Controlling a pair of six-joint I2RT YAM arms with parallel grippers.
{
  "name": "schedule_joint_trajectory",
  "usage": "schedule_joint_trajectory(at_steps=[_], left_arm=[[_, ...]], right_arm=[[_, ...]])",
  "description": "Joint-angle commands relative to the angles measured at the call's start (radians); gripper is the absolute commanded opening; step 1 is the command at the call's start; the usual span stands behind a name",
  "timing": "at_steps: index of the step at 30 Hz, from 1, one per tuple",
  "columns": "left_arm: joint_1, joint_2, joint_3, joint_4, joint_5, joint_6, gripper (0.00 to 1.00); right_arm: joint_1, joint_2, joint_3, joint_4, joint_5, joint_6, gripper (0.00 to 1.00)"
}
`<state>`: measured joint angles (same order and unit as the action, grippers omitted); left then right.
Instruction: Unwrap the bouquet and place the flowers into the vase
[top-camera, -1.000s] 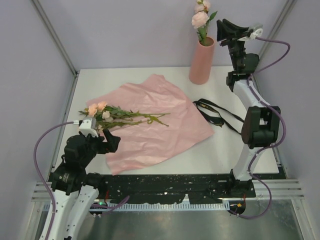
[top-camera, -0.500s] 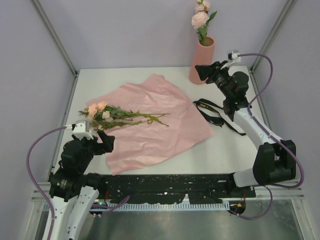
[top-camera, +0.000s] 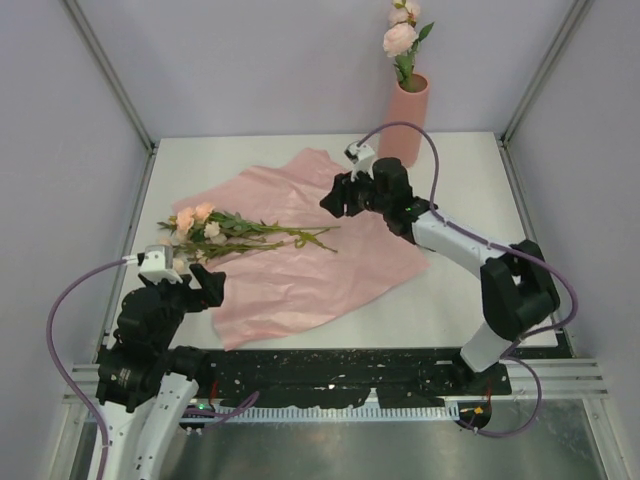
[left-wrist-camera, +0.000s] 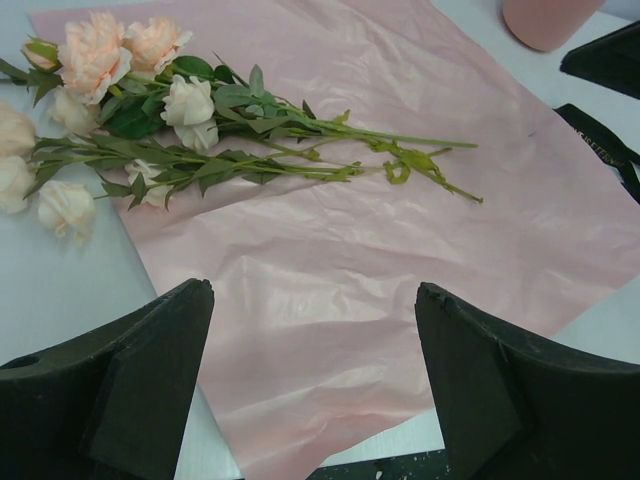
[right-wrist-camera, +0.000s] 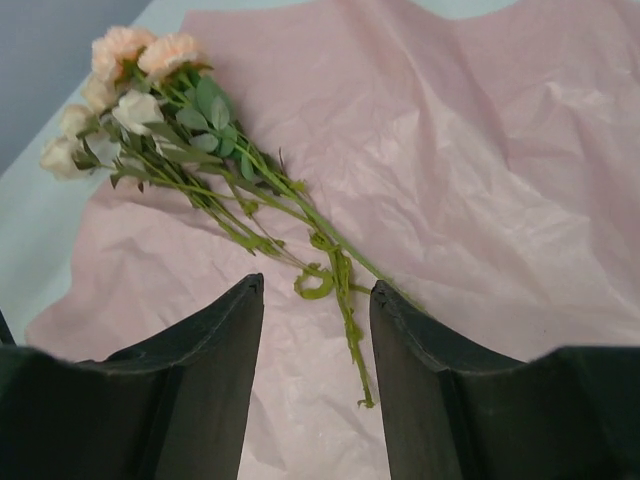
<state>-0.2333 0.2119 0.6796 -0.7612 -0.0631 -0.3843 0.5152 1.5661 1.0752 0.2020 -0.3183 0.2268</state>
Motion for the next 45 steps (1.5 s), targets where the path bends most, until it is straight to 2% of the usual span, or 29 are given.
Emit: schedule_joint_trajectory(at_steps=[1, 7, 21, 26, 36, 45], left_arm=[[0.003, -0.003, 0.014, 0.014, -0.015, 0.005, 0.87], [0.003, -0.011, 0.012, 0.016, -0.015, 0.005, 0.86], [0.003, -0.012, 0.011, 0.016, -0.017, 0.004, 0.87], [0.003, -0.011, 0.011, 0.016, -0.017, 0.004, 0.86], [0.003, -0.014, 0.011, 0.016, -0.02, 0.004, 0.87], [0.003, -0.017, 0.011, 0.016, -0.021, 0.005, 0.87]], right_arm=[[0.012, 0.164, 0.204, -0.258, -0.14, -0.154, 0.54], [0.062, 0.345, 0.383, -0.424, -0.128, -0.27, 0.6], [0.141, 0.623, 0.741, -0.598, -0.048, -0.334, 0.57], [0.167, 0.666, 0.802, -0.615, -0.038, -0.346, 0.57], [0.243, 0.721, 0.862, -0.575, 0.122, -0.419, 0.55], [0.278, 0.816, 0.97, -0.628, 0.177, -0.425, 0.57]])
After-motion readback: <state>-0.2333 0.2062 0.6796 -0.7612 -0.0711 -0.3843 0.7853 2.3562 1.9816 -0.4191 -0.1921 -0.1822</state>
